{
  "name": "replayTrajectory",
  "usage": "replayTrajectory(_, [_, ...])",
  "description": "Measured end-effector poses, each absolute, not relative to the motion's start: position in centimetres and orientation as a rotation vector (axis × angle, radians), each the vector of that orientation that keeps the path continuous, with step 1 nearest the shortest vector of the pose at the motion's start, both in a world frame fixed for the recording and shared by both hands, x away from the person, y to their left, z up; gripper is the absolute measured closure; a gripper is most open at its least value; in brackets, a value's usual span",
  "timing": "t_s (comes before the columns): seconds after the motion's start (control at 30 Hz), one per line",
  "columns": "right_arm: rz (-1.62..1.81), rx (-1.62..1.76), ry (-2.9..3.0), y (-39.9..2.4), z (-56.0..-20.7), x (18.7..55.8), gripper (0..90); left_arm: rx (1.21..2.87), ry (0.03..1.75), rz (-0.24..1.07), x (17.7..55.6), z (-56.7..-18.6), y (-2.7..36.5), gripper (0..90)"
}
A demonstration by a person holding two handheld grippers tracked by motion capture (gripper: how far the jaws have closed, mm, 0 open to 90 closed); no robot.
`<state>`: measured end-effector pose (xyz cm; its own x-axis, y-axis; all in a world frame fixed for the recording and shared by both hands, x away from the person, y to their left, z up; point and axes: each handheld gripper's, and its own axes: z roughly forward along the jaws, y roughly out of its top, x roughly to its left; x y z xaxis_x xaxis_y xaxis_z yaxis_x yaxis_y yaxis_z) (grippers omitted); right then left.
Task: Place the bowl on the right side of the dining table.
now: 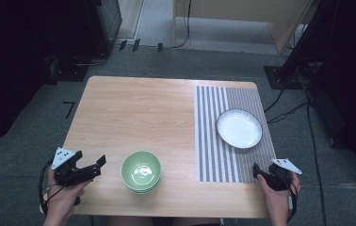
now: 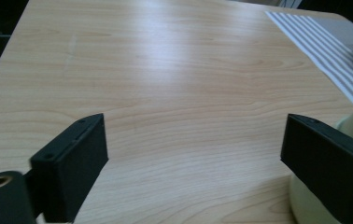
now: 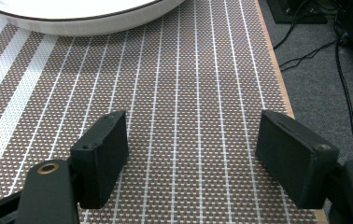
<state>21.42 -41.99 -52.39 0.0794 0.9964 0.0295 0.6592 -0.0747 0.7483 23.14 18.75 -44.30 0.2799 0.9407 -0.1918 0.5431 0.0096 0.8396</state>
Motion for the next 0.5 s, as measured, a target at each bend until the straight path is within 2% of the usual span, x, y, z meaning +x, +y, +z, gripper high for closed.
replayTrajectory(0.5, [0.768,1.796,1.636,-42.0,-52.4,21.4,24.8,1.673,1.258,0.500,22.2,-43.4,16.1,15.2])
